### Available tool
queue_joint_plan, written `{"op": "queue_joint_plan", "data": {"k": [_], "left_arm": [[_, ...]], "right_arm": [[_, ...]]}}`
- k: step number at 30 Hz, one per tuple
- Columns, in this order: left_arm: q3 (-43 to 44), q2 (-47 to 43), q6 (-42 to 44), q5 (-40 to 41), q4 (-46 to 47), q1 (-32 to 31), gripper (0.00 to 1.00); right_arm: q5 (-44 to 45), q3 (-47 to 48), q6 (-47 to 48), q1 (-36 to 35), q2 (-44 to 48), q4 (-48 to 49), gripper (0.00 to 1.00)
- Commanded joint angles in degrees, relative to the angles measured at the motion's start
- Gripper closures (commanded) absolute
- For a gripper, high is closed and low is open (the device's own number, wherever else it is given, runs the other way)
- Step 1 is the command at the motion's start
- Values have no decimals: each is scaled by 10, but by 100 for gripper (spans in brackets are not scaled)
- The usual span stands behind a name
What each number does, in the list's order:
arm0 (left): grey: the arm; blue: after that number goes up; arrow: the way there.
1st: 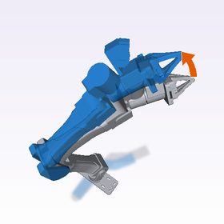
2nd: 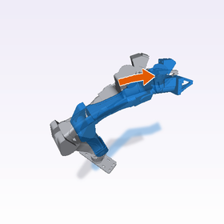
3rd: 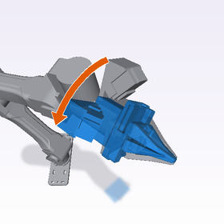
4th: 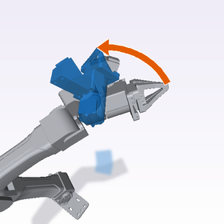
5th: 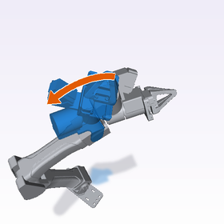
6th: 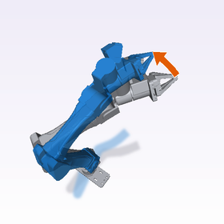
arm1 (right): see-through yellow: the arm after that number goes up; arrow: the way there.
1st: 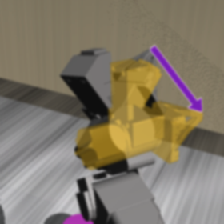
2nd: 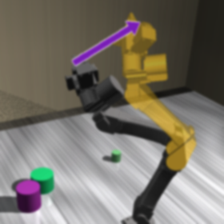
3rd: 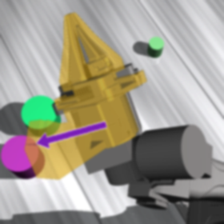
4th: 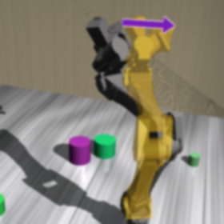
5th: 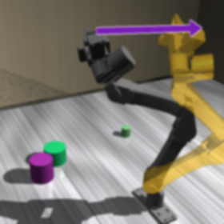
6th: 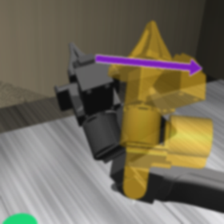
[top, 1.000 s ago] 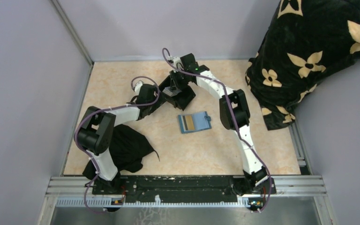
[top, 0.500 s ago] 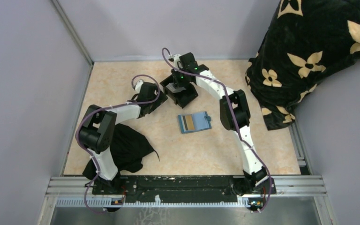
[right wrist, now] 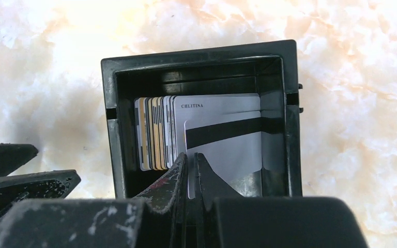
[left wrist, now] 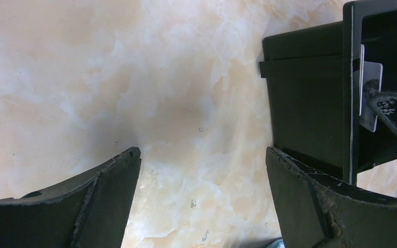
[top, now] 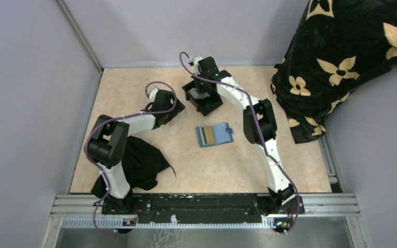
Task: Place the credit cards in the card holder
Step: Pick up the credit card from the storage box.
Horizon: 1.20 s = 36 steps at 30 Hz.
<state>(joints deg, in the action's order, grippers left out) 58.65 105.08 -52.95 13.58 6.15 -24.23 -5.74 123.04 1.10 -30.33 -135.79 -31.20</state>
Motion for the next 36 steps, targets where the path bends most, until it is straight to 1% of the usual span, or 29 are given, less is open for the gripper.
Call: {"op": "queue_joint_plan", "data": {"k": [1, 22, 36], "left_arm": [[12, 15, 1, 1, -18, 5, 4], [8, 17, -3, -6, -12, 7, 3], [4, 20, -5, -10, -7, 9, 4]], "right_arm": [[53, -3, 10, 6, 50, 13, 95], [117, -18, 24, 17, 46, 15, 96], [118, -24, 23, 18, 30, 15, 95]]}}
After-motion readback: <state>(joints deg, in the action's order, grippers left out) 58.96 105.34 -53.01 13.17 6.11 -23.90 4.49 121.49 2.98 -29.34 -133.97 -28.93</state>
